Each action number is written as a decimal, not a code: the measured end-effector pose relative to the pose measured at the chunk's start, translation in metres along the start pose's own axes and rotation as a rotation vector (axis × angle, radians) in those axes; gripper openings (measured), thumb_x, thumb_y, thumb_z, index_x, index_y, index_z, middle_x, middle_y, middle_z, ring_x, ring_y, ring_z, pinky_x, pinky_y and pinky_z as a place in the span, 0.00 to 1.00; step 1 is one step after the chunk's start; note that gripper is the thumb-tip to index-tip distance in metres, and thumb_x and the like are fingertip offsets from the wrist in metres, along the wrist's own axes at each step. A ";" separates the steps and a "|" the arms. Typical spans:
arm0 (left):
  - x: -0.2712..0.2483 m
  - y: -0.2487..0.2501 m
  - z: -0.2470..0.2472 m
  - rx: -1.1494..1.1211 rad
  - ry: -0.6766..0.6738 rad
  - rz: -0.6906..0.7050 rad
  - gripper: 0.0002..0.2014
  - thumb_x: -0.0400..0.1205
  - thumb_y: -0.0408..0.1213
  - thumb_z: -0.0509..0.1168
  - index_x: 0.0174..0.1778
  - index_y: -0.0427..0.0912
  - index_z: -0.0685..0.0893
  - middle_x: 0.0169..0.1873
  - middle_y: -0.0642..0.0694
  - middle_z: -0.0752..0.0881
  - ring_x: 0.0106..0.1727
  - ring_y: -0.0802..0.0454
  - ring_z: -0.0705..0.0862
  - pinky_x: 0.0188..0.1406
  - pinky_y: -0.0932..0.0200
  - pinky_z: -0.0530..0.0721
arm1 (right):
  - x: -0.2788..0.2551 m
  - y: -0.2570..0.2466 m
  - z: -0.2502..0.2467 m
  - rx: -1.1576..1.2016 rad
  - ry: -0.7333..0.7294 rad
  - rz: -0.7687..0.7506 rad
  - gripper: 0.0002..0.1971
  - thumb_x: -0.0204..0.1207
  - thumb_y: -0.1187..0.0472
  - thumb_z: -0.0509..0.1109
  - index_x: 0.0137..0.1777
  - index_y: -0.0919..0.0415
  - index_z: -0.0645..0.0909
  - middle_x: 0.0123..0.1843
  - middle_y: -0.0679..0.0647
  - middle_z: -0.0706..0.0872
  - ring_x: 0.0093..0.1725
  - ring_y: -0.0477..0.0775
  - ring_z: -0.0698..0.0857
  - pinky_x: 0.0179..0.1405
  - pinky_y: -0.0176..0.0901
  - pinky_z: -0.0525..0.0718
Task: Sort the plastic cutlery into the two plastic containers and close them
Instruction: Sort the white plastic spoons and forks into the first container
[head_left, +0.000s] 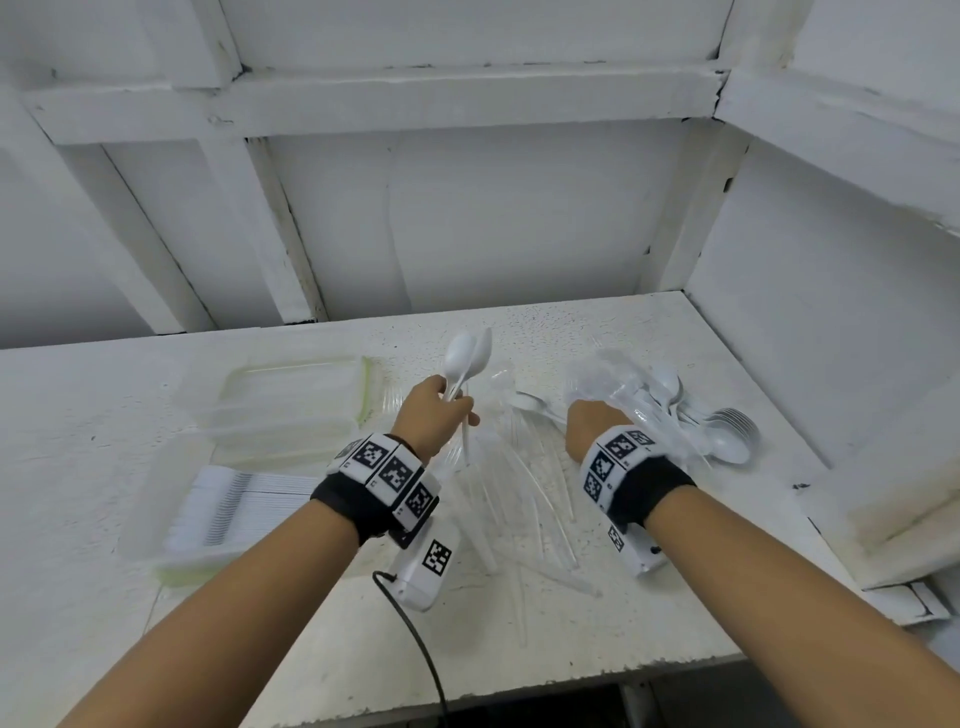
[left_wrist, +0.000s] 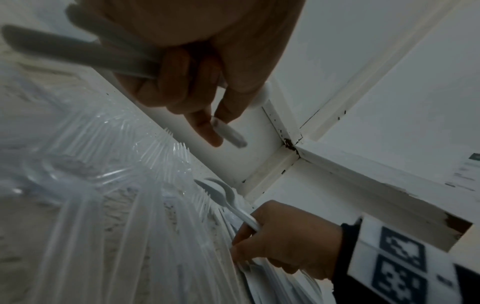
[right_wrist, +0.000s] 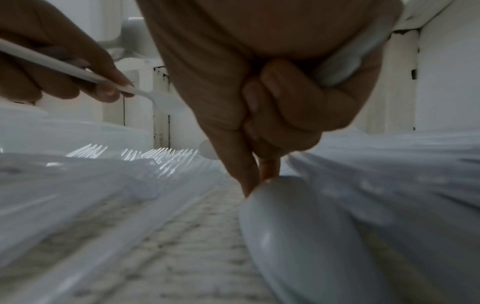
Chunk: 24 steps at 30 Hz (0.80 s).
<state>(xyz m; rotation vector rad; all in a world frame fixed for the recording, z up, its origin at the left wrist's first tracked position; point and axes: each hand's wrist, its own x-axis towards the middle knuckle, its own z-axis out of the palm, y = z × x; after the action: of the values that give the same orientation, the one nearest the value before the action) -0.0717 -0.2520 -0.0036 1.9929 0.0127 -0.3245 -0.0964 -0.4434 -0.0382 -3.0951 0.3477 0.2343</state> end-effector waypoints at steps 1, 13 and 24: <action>-0.002 -0.001 -0.002 -0.014 0.002 -0.001 0.05 0.80 0.32 0.60 0.51 0.40 0.75 0.37 0.47 0.88 0.22 0.56 0.66 0.17 0.66 0.64 | 0.003 0.000 -0.001 0.064 -0.043 0.026 0.07 0.79 0.58 0.61 0.47 0.60 0.78 0.38 0.54 0.84 0.35 0.54 0.80 0.39 0.44 0.80; -0.019 0.000 -0.004 -0.362 -0.009 -0.060 0.05 0.82 0.36 0.63 0.43 0.39 0.78 0.27 0.50 0.70 0.23 0.58 0.64 0.17 0.67 0.63 | -0.033 -0.018 -0.063 1.586 -0.088 0.013 0.04 0.79 0.65 0.65 0.43 0.60 0.80 0.32 0.51 0.77 0.14 0.41 0.62 0.11 0.29 0.58; -0.044 -0.009 -0.009 -0.522 -0.037 -0.043 0.17 0.81 0.43 0.66 0.30 0.44 0.69 0.17 0.54 0.65 0.16 0.59 0.60 0.14 0.67 0.60 | -0.042 -0.053 -0.049 2.001 -0.140 0.197 0.06 0.81 0.62 0.65 0.42 0.59 0.79 0.37 0.51 0.81 0.13 0.40 0.61 0.11 0.28 0.59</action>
<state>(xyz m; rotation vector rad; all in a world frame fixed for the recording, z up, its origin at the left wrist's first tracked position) -0.1133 -0.2337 0.0025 1.4705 0.1070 -0.3452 -0.1176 -0.3845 0.0165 -1.0741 0.4313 0.0113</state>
